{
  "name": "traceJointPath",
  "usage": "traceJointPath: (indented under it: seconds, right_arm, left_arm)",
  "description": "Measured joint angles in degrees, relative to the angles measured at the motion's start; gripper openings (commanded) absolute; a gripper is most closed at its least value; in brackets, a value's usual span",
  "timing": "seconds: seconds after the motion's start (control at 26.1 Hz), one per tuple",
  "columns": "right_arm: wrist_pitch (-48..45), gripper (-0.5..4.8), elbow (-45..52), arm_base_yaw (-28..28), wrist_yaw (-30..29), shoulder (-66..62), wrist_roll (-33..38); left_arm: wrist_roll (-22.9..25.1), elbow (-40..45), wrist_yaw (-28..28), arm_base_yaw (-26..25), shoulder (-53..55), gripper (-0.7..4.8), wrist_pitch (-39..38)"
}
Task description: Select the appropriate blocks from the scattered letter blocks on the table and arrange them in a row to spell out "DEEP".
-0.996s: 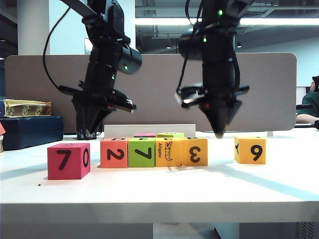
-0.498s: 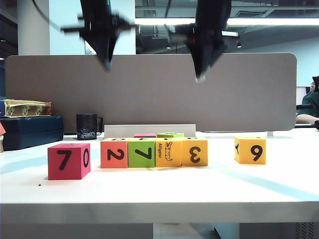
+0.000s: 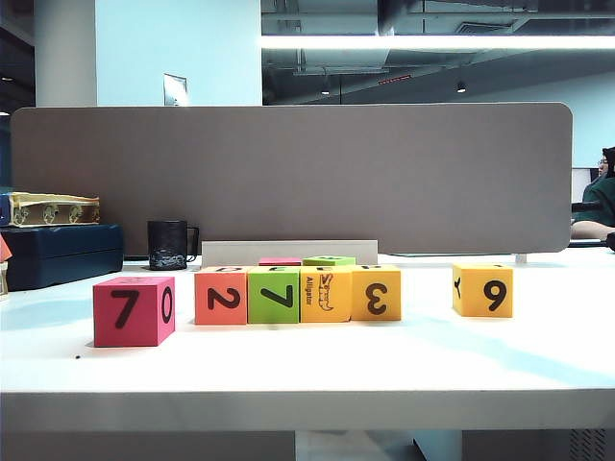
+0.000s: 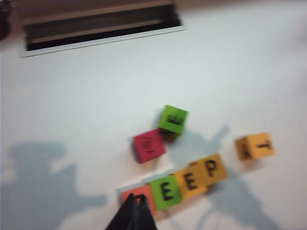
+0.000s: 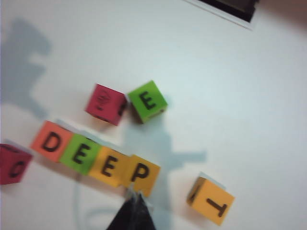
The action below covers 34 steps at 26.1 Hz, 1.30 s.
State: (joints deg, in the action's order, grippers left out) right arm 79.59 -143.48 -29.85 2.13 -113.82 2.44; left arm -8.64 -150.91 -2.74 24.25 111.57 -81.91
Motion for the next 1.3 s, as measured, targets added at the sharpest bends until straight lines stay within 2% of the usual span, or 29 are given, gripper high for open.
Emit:
traceJointPath:
  seconds: [0.15, 0.34, 0.46, 0.57, 1.3]
  right_arm:
    - [0.3, -0.02, 0.0, -3.4, -3.8, 4.7, 0.9]
    - [0.4, -0.02, 0.0, -8.0, -4.2, 10.0, 0.9]
    - [0.4, -0.02, -0.1, -10.9, -0.6, 14.3, 0.9]
    - [0.5, -0.02, 0.0, -10.8, 1.3, 14.4, 0.9]
    - [0.5, -0.01, 0.1, -10.9, 1.3, 14.3, 0.9]
  left_arm:
    - [0.0, 0.0, -7.0, 1.9, -3.0, -0.06, -0.1]
    - [1.5, 0.0, -7.3, 3.8, -5.3, -0.06, -0.1]
    - [2.3, 0.0, -6.8, 3.6, -6.2, -0.06, -0.1]
    - [2.5, 0.0, -6.1, 3.6, -6.2, -0.06, -0.1]
    - [2.5, 0.0, -6.1, 3.6, -6.2, -0.06, -0.1]
